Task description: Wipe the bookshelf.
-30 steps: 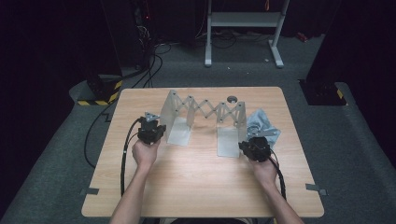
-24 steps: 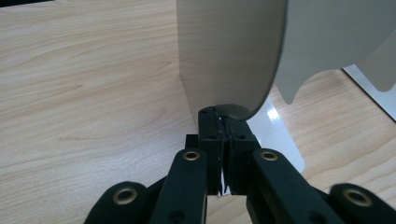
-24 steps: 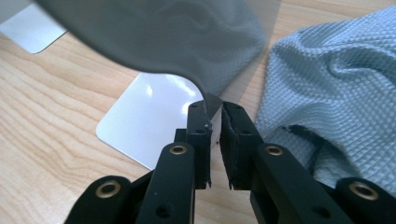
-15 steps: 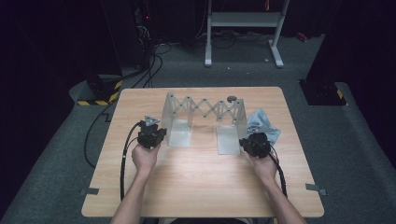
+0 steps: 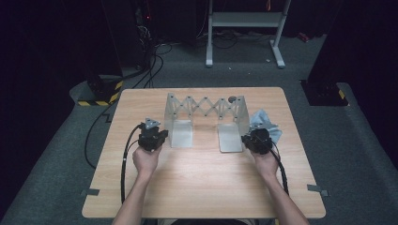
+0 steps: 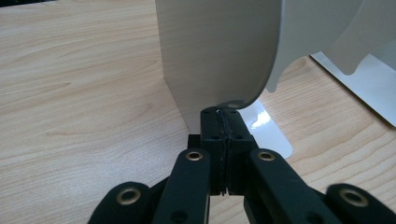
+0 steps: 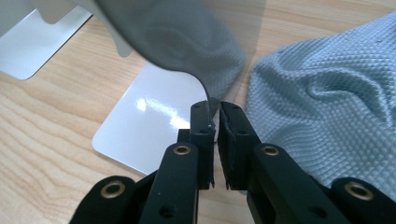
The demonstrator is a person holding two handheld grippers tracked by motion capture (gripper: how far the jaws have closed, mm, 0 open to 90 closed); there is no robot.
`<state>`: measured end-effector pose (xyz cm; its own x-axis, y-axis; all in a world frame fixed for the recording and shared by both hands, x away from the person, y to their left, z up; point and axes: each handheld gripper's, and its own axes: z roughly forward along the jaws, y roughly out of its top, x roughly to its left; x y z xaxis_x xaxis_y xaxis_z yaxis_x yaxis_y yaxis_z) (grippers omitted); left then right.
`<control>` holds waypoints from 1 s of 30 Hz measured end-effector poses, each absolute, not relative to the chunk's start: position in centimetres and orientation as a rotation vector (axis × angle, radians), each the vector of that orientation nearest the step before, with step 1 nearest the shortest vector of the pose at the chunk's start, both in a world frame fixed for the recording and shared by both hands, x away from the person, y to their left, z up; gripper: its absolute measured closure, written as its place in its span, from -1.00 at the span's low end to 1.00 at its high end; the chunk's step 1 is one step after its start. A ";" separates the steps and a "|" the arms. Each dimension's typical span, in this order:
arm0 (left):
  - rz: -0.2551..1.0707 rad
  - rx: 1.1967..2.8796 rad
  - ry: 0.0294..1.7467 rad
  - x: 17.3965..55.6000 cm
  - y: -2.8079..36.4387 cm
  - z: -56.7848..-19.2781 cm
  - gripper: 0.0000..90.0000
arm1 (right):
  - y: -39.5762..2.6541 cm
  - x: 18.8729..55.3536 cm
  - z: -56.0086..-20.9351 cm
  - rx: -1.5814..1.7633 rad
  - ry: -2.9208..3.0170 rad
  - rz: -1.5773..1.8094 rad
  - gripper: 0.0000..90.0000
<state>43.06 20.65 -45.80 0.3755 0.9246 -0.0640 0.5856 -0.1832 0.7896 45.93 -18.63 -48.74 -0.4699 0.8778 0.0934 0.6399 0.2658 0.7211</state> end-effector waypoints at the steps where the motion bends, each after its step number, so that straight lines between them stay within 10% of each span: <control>1: 0.569 1.880 1.306 43.0 20.7 -45.8 0.97 | -18.7 46.1 -48.7 1.395 2.209 1.021 0.90; 30: 0.565 1.841 1.359 44.9 21.7 -46.3 0.92 | -18.0 48.5 -49.3 1.440 2.160 1.044 0.89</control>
